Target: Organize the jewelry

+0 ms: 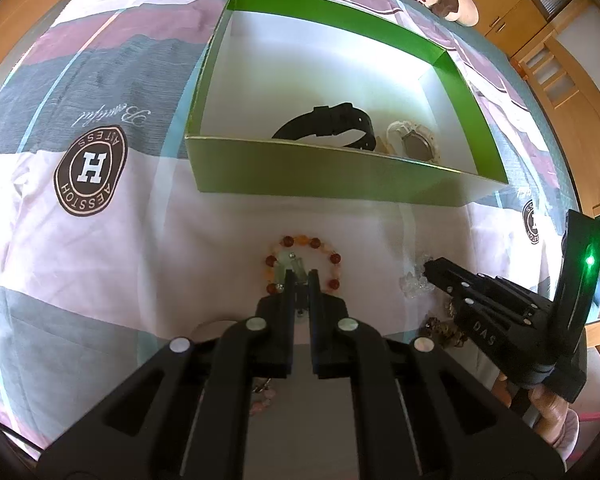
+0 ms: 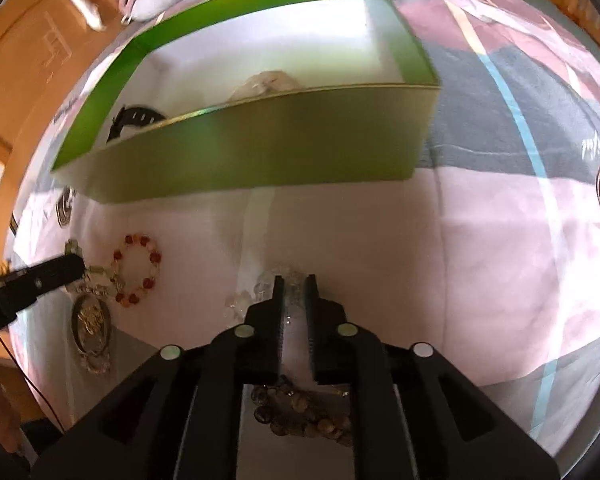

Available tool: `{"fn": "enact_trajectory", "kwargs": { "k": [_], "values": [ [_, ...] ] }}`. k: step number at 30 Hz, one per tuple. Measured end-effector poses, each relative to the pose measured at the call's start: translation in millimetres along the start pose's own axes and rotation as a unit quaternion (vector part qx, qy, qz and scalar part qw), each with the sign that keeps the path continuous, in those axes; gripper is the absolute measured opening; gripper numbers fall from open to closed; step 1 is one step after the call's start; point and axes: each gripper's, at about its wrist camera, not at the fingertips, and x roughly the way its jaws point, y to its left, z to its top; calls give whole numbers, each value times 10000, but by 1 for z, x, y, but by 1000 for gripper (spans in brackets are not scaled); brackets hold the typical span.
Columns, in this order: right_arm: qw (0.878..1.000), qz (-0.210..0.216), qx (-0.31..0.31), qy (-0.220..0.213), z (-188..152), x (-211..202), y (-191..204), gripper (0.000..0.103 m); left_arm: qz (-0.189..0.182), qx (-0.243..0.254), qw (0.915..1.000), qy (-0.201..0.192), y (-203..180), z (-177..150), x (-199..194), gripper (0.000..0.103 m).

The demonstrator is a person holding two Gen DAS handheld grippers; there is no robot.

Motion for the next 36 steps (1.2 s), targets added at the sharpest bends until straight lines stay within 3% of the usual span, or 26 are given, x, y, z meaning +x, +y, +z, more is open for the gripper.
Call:
{"fn": "enact_trajectory", "kwargs": {
  "k": [2, 12, 14, 16, 28, 36],
  "values": [
    [10000, -13, -29, -48, -2, -2, 1, 18, 12, 4, 10000, 3, -1, -1, 1, 5],
    [9914, -888, -880, -377, -12, 10, 39, 18, 58, 136, 9999, 25, -10, -5, 5, 6],
    [9925, -809, -833, -377, -12, 9, 40, 9, 53, 144, 9999, 7, -10, -4, 3, 5],
    [9951, -626, -655, -387, -10, 4, 32, 8, 35, 137, 9999, -27, -11, -4, 1, 5],
    [9929, -215, -339, -1115, -5, -33, 23, 7, 35, 185, 9996, -198, -11, -5, -12, 5],
    [9938, -243, -292, -1046, -6, -34, 17, 7, 67, 217, 9995, -230, -13, -5, -13, 5]
  ]
}}
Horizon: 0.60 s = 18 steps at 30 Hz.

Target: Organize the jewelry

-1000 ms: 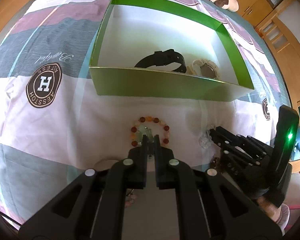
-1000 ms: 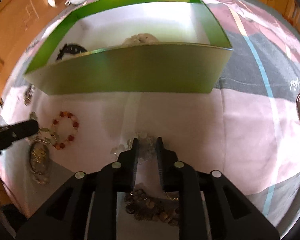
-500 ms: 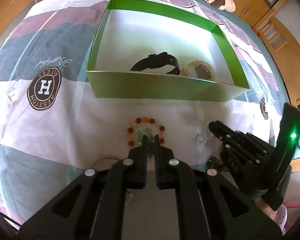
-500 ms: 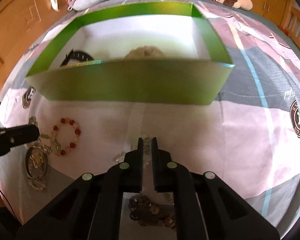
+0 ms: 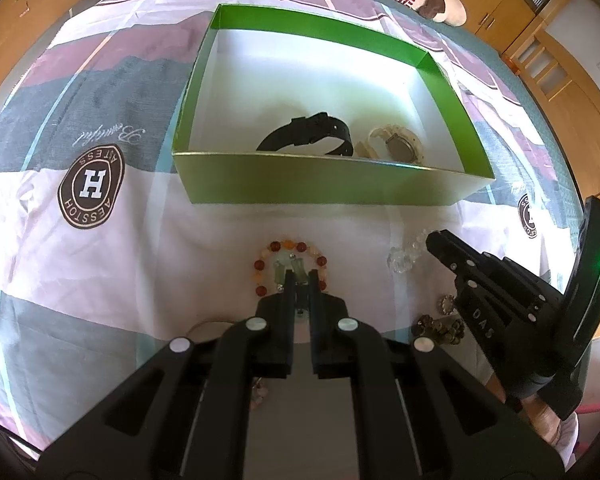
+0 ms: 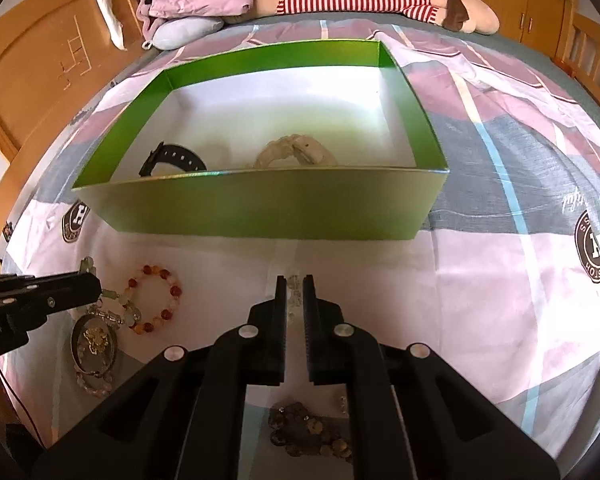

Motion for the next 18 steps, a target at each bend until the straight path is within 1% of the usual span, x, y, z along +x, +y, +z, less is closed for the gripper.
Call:
{"fn": "enact_trajectory", "kwargs": {
  "k": [2, 7, 11, 13, 15, 18],
  "values": [
    [10000, 16, 42, -65, 3, -1, 0, 7, -7, -5, 10000, -30, 1, 0, -2, 5],
    [9999, 52, 60, -66, 1, 0, -2, 7, -54, -23, 9999, -126, 6, 5, -11, 5],
    [9992, 213, 184, -269, 9, -14, -5, 7, -212, -73, 9981, -573, 16, 14, -40, 5],
    [9979, 349, 280, -458, 17, -29, -8, 7, -309, -156, 9962, -801, 23, 18, -54, 5],
    [9966, 369, 316, -663, 24, -41, -9, 7, -379, -254, 9945, -940, 28, 20, -61, 5],
    [9945, 430, 427, -852, 32, -49, -11, 7, -505, -362, 9928, -1021, 31, 27, -65, 5]
  ]
}}
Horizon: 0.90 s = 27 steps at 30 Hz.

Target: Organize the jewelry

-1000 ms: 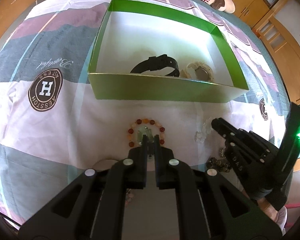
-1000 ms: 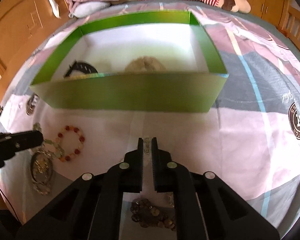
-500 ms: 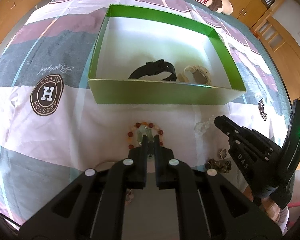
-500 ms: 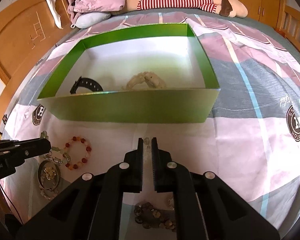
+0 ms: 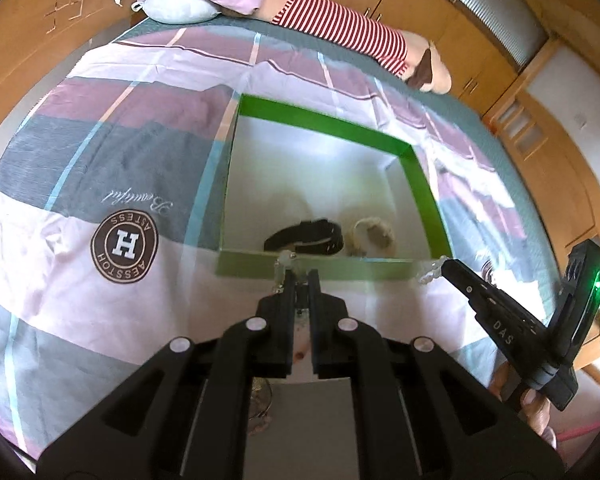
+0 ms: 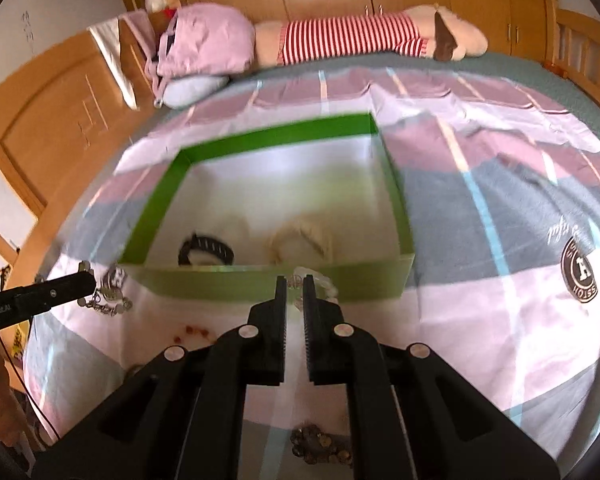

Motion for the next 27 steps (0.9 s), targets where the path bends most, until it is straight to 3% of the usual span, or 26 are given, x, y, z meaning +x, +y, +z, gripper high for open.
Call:
{"fn": "enact_trajectory", "kwargs": {
  "k": [9, 16, 23, 24, 25, 26, 27],
  "values": [
    [9996, 115, 72, -265, 33, 11, 8, 7, -136, -324, 9994, -64, 3, 22, 18, 5],
    [9996, 100, 0, -253, 45, 32, 11, 7, 134, -374, 9991, -170, 9, 35, 33, 5],
    [9998, -33, -69, 173, 37, 59, 4, 8, 598, -464, 9971, 44, 19, 36, 61, 7],
    [9997, -54, -93, 240, 36, 60, 4, 10, 652, -446, 9969, 61, 19, 36, 63, 8],
    [9996, -56, -86, 245, 36, 59, 4, 21, 662, -426, 9969, 71, 18, 36, 63, 13],
    [9997, -45, -62, 216, 36, 57, 4, 41, 661, -419, 9969, 64, 17, 36, 63, 16],
    [9999, -45, -17, 103, 36, 51, 5, 49, 662, -418, 9969, 45, 17, 36, 61, 22]
  ]
}}
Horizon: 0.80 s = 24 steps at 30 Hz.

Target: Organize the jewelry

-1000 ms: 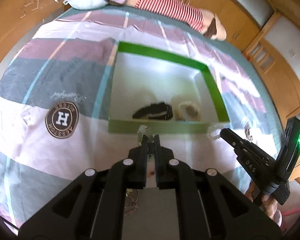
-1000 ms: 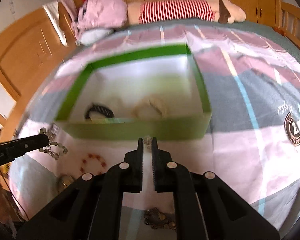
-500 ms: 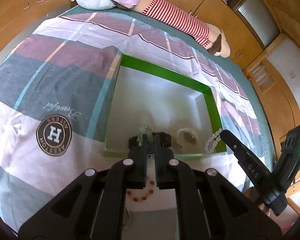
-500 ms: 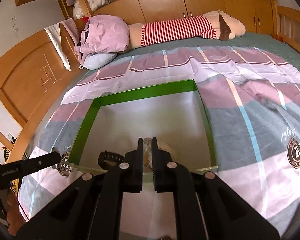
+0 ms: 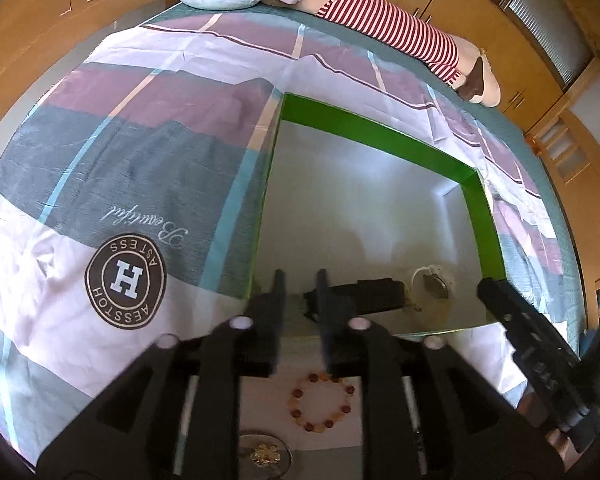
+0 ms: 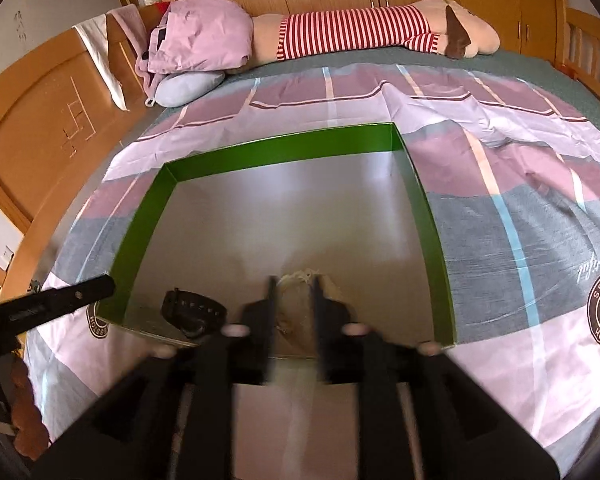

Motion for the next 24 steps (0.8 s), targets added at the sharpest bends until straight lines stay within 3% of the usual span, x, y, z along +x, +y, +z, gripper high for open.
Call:
{"fn": "enact_trajectory", "kwargs": {
  "k": [1, 5, 7, 9, 13, 16, 18, 21, 22, 23, 24],
  "values": [
    [10000, 7, 8, -82, 0, -4, 1, 54, -1, 10, 10000, -30, -1, 0, -4, 23],
    [9994, 305, -127, -66, -3, -20, 13, 54, -70, 288, 9995, 103, -9, -10, -21, 24],
    [9985, 523, -153, 92, -14, -27, 19, 54, 67, 532, 9984, 182, -9, -25, -32, 37],
    [9965, 634, -366, 411, -33, -25, 32, 54, 434, 714, 9959, 349, -3, -42, -40, 50],
    [9894, 495, -1012, 917, -66, 7, 63, 54, 845, 647, 9922, 655, 26, -69, -42, 52],
    [9823, 453, -1268, 1304, -84, 30, 80, 54, 1003, 393, 9848, 1363, 44, -86, -17, 49],
    [9768, 229, -1576, 1431, -95, 42, 91, 54, 1101, 426, 9808, 1553, 47, -89, -6, 48],
    [9695, -191, -1966, 1450, -105, 50, 96, 43, 1144, 579, 9772, 1693, 40, -95, 1, 48],
    [9694, -213, -1967, 1454, -105, 50, 95, 35, 1118, 636, 9768, 1715, 36, -97, 2, 48],
    [9693, -260, -1952, 1471, -104, 49, 93, 18, 1112, 699, 9758, 1746, 33, -99, 4, 48],
    [9696, -341, -1904, 1499, -102, 49, 89, 12, 1123, 745, 9747, 1781, 31, -100, 7, 48]
  ]
}}
